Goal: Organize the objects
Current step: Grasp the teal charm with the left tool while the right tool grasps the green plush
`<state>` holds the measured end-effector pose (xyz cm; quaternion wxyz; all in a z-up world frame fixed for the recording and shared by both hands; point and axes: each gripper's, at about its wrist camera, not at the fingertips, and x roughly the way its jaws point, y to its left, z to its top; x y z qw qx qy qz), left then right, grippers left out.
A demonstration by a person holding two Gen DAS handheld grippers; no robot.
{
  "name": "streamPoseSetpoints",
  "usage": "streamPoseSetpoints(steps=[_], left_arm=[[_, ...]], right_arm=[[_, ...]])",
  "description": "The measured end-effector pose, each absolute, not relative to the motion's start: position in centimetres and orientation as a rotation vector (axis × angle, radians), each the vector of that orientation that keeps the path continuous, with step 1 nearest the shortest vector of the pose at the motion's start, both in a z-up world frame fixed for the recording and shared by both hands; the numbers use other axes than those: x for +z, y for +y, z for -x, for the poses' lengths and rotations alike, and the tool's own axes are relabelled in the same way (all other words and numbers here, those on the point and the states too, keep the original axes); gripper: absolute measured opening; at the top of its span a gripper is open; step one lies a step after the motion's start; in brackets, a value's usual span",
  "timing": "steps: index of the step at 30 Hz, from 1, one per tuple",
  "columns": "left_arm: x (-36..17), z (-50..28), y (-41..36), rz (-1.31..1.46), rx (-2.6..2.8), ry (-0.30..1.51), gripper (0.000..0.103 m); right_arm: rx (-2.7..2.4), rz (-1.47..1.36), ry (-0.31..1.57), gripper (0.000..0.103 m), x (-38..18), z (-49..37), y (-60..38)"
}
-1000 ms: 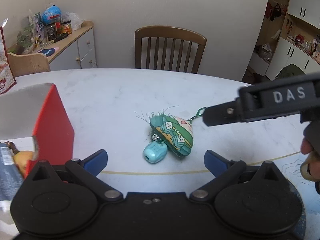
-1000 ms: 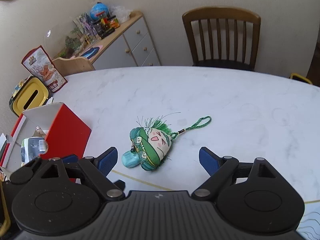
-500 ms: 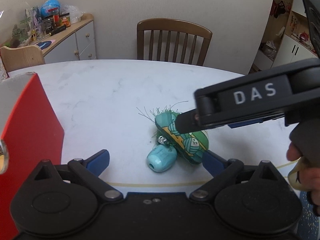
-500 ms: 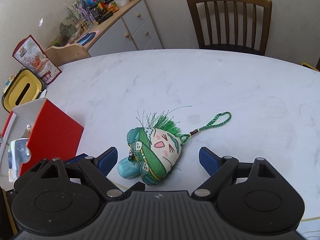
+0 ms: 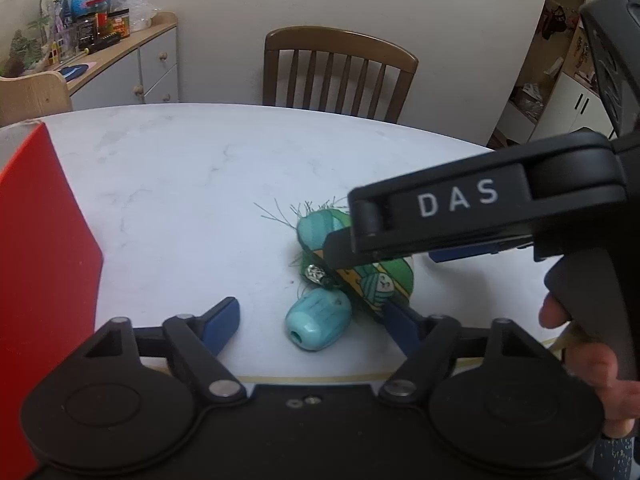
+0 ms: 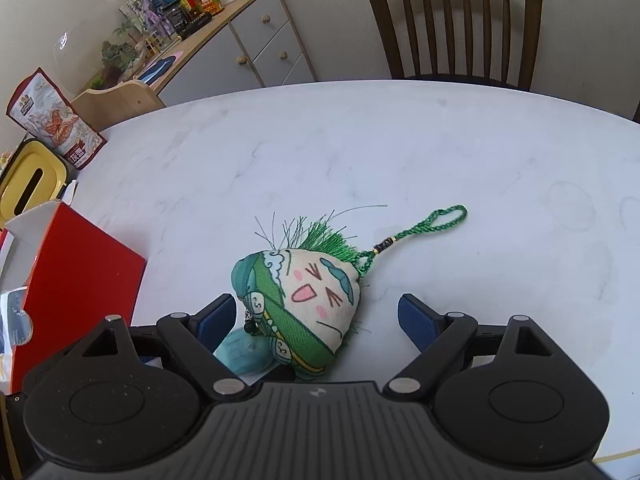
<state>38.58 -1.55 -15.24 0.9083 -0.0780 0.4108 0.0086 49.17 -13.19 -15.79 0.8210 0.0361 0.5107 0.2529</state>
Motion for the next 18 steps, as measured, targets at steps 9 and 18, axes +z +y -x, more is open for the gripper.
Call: streamPoseSetpoints(steps=[9,18], left_arm=[[-15.39,-38.82,-1.47,0.148,0.003,0.845,0.042],[-14.98,-38.83,-0.93,0.159,0.016,0.846,0.033]], right_arm=[[0.566,-0.1,1.084,0.051,-16.08,-49.54,-13.01],[0.546,-0.089,1.063,0.046,-15.5,-48.94,-13.29]])
